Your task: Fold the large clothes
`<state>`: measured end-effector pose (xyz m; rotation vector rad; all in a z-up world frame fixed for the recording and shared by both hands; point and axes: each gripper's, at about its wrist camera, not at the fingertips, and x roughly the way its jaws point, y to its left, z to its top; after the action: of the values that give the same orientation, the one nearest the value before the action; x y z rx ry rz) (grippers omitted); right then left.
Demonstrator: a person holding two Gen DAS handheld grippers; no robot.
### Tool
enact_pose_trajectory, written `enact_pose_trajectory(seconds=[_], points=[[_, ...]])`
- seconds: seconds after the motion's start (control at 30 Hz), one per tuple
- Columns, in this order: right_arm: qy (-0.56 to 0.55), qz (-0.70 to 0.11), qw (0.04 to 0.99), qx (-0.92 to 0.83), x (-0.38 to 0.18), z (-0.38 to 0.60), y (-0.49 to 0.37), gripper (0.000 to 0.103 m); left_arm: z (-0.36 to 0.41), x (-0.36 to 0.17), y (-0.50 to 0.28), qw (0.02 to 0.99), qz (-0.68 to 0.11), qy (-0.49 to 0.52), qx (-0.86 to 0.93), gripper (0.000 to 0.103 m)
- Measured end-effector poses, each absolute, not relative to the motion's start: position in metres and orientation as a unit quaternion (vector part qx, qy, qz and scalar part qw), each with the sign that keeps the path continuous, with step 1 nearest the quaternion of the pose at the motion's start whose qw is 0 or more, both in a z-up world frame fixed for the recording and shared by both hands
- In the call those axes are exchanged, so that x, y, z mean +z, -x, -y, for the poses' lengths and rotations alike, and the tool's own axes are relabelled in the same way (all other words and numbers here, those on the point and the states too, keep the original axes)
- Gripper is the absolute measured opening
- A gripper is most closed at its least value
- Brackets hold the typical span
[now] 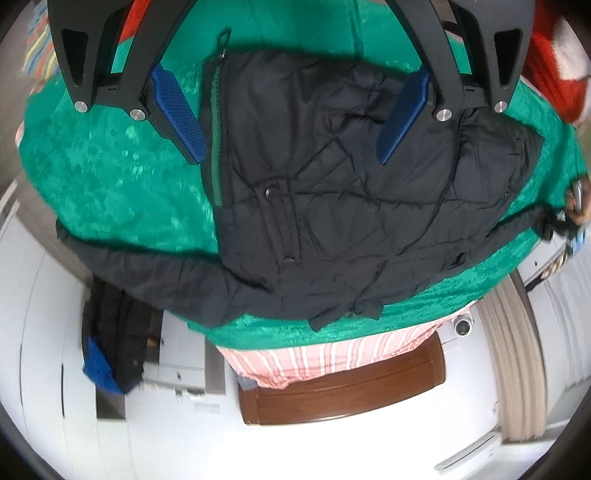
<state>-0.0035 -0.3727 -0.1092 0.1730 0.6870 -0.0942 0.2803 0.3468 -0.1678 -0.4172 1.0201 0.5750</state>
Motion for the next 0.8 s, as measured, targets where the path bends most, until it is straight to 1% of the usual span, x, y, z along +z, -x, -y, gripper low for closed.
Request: enact_pose_trajectory(seconds=[0.03, 0.07, 0.1, 0.17, 0.23, 0.3, 0.33, 0.37, 0.47, 0.57, 0.6, 0.63, 0.67, 0.7, 0.77, 0.8], points=[[-0.095, -0.342, 0.933, -0.054, -0.11, 0.381, 0.004, 0.092, -0.348, -0.168, -0.273, 0.808, -0.482, 0.194, 0.277, 0.062], [-0.1, -0.347, 0.931, -0.06, -0.112, 0.388, 0.006, 0.092, -0.349, -0.166, -0.262, 0.808, -0.483, 0.191, 0.279, 0.081], [-0.104, -0.352, 0.928, -0.068, -0.113, 0.395, 0.007, 0.092, -0.351, -0.165, -0.254, 0.813, -0.478, 0.186, 0.275, 0.083], [-0.115, -0.364, 0.921, -0.081, -0.118, 0.414, 0.011, 0.092, -0.345, -0.152, -0.224, 0.831, -0.465, 0.172, 0.251, 0.083], [-0.131, -0.388, 0.909, -0.078, -0.127, 0.432, 0.011, 0.092, -0.333, -0.141, -0.193, 0.848, -0.457, 0.178, 0.203, 0.083], [-0.15, -0.41, 0.898, -0.056, -0.138, 0.441, 0.007, 0.092, -0.312, -0.131, -0.167, 0.858, -0.464, 0.196, 0.105, 0.083], [-0.164, -0.424, 0.89, -0.036, -0.145, 0.444, 0.003, 0.092, -0.289, -0.131, -0.159, 0.856, -0.474, 0.202, 0.04, 0.083], [-0.177, -0.435, 0.883, -0.018, -0.153, 0.446, -0.002, 0.092, -0.26, -0.134, -0.153, 0.849, -0.487, 0.203, -0.024, 0.083], [-0.207, -0.456, 0.866, 0.007, -0.173, 0.448, -0.02, 0.092, -0.182, -0.155, -0.149, 0.824, -0.517, 0.187, -0.134, 0.084], [-0.233, -0.465, 0.853, 0.032, -0.186, 0.447, -0.033, 0.092, -0.125, -0.184, -0.156, 0.805, -0.548, 0.151, -0.169, 0.083], [-0.233, -0.468, 0.852, 0.04, -0.187, 0.445, -0.036, 0.092, -0.113, -0.189, -0.156, 0.802, -0.555, 0.141, -0.17, 0.081], [-0.224, -0.471, 0.852, 0.05, -0.186, 0.442, -0.038, 0.083, -0.1, -0.195, -0.155, 0.802, -0.558, 0.129, -0.171, 0.068], [-0.21, -0.475, 0.853, 0.051, -0.184, 0.438, -0.04, 0.06, -0.092, -0.197, -0.154, 0.804, -0.557, 0.117, -0.171, 0.038], [-0.189, -0.481, 0.855, 0.046, -0.181, 0.434, -0.042, 0.052, -0.085, -0.195, -0.15, 0.813, -0.55, 0.099, -0.162, 0.025], [-0.159, -0.482, 0.86, 0.047, -0.172, 0.429, -0.04, 0.033, -0.081, -0.188, -0.14, 0.82, -0.54, 0.098, -0.161, 0.017], [-0.148, -0.483, 0.862, 0.046, -0.168, 0.426, -0.039, 0.032, -0.081, -0.181, -0.133, 0.823, -0.535, 0.1, -0.163, 0.016]])
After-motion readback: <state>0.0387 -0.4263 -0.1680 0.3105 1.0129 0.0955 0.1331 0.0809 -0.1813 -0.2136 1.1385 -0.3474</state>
